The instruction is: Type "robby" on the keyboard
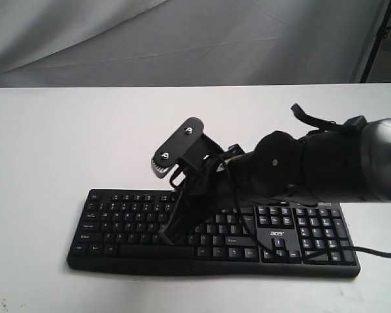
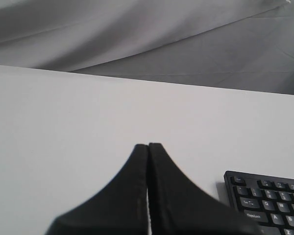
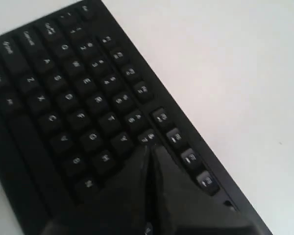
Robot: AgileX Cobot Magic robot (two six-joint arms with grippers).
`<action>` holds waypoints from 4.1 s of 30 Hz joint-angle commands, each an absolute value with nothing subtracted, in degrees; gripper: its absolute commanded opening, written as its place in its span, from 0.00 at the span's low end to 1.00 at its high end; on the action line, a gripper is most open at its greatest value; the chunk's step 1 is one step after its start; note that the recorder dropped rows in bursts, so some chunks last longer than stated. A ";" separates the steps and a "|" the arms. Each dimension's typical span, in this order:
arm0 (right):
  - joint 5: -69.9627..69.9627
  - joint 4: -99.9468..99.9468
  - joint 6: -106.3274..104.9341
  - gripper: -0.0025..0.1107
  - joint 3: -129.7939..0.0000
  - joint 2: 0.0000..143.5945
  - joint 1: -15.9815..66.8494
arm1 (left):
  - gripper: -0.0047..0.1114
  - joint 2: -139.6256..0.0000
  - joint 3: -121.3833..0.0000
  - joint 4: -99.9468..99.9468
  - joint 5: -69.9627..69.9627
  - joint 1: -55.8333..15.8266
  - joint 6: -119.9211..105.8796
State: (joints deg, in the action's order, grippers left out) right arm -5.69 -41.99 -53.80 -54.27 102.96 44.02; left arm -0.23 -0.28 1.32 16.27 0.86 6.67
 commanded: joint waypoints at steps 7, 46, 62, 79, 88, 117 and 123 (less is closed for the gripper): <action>-8.01 -44.15 -53.51 0.02 -59.11 108.46 49.68 | 0.04 0.00 0.00 0.78 16.13 0.66 6.94; -6.44 -41.44 -53.15 0.02 -59.00 112.37 48.68 | 0.04 0.00 0.00 0.78 16.13 0.66 6.94; -7.61 -39.50 -52.16 0.02 -59.00 110.49 48.68 | 0.04 0.00 0.00 0.78 16.13 0.66 6.94; -7.53 -40.10 -50.53 0.02 -59.00 114.57 48.55 | 0.04 0.00 0.00 0.78 16.13 0.66 6.94; -6.99 -39.35 -50.53 0.02 -59.13 111.68 48.55 | 0.04 0.00 0.00 0.78 16.13 0.66 6.94; -6.58 -38.32 -49.68 0.02 -63.80 114.43 45.22 | 0.04 0.00 0.00 0.78 16.13 0.66 6.94; -6.85 -38.07 -49.68 0.02 -63.80 114.43 45.22 | 0.04 0.00 0.00 0.78 16.13 0.66 6.94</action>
State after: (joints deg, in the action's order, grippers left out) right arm -6.53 -38.68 -49.84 -63.52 114.45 45.14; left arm -0.23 -0.28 1.32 16.27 0.86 6.67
